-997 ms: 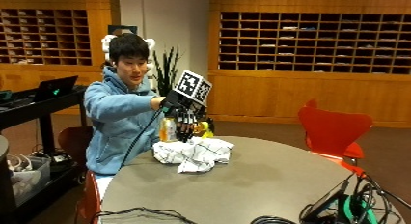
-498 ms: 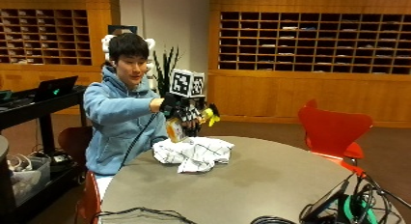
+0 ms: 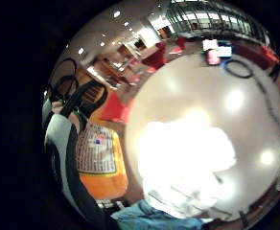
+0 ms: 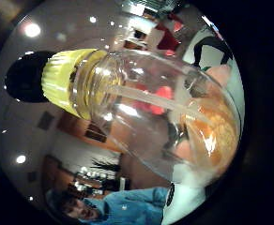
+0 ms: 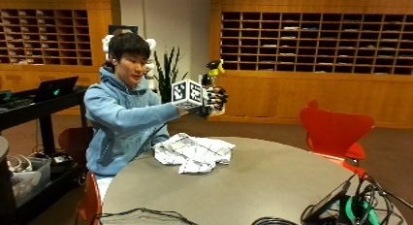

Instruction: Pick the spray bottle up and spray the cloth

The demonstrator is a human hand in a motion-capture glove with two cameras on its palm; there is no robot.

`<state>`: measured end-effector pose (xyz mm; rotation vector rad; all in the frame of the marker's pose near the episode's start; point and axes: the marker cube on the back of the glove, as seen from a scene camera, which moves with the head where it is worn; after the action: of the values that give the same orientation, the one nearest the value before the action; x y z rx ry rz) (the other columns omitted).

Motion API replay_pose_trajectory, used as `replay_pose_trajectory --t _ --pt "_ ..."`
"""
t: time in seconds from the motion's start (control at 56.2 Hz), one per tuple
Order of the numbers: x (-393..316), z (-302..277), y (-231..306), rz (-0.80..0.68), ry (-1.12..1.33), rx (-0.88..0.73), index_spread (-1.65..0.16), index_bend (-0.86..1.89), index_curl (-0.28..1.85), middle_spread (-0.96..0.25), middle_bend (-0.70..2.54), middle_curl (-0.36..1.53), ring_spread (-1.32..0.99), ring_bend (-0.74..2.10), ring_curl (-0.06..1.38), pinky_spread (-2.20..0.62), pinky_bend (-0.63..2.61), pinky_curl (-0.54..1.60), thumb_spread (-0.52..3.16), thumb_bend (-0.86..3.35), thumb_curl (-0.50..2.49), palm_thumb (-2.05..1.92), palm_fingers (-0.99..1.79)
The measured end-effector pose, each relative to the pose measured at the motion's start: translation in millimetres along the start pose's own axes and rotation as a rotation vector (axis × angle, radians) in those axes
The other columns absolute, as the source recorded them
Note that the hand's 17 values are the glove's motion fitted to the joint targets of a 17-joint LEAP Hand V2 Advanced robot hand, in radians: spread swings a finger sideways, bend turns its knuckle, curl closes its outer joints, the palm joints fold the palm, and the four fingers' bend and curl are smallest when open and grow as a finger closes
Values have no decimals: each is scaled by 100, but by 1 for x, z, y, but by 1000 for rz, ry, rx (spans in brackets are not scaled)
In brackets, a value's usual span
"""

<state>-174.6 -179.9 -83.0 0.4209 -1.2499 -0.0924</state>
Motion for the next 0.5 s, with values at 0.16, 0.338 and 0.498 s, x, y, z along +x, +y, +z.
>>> replay_pose_trajectory --t 0.16,0.338,0.498 --pt "30 82 7 106 -165 100 -29 16 38 -19 25 41 -24 48 38 -28 52 38 62 -3 54 98 126" --pt "59 154 22 120 -65 103 -29 16 38 -18 24 41 -24 47 38 -28 52 38 63 -3 53 99 125" --pt "76 186 23 137 -13 138 -29 15 37 -18 24 41 -24 47 38 -28 52 38 63 -3 53 99 125"
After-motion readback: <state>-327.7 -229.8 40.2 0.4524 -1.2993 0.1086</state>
